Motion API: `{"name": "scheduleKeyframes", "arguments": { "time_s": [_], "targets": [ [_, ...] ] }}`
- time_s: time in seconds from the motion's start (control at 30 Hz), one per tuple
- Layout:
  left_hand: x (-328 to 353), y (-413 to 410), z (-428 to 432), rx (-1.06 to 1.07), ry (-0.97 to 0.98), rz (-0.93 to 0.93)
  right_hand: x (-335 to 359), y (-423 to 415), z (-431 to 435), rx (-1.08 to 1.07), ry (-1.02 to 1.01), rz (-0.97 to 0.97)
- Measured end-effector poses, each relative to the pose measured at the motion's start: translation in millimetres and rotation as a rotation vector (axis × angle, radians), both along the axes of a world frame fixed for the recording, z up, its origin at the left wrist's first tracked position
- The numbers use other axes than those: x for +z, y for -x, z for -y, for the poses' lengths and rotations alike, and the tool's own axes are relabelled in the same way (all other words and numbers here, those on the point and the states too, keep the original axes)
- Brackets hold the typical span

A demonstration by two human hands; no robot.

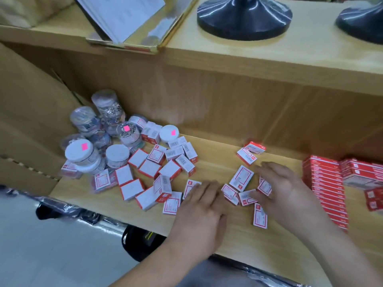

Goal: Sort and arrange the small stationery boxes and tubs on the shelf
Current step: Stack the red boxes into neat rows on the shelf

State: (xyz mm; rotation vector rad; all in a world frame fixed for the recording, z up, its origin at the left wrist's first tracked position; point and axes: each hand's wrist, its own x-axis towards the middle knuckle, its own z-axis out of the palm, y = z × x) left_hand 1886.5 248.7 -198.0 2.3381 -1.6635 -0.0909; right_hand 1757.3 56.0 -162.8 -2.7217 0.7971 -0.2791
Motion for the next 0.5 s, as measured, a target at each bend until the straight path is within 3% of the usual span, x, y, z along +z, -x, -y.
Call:
{"name": "scheduleKeyframes", "arguments": {
  "time_s": [0.17, 0.23, 0.33, 0.4, 0.5],
  "targets": [
    [-10.2, -5.4, -9.1, 0.046, -0.086, 0.08, -17.1, -9.8, -27.0, 0.018, -0.085, -0.027],
    [-10.4, -9.7, -11.0, 0.084, -0.079, 0.041, -26.1, -6.3, -24.0, 0.056, -0.052, -0.06],
    [-7.8, -12.7, -10.9, 0.109, -0.066, 0.005, -27.3, 2.5, -17.9, 0.115, -0.173, -0.007],
    [-2.6, -10.0, -7.5, 0.069, -0.017, -0.067, -20.9, 9.1, -13.7, 0.072, -0.231, 0.079],
    [4.3, -6.3, 8.6, -0.046, 0.101, -0.213, -11.5, 23.6, -3.2, -0.057, -0.128, 0.107]
  ]
}}
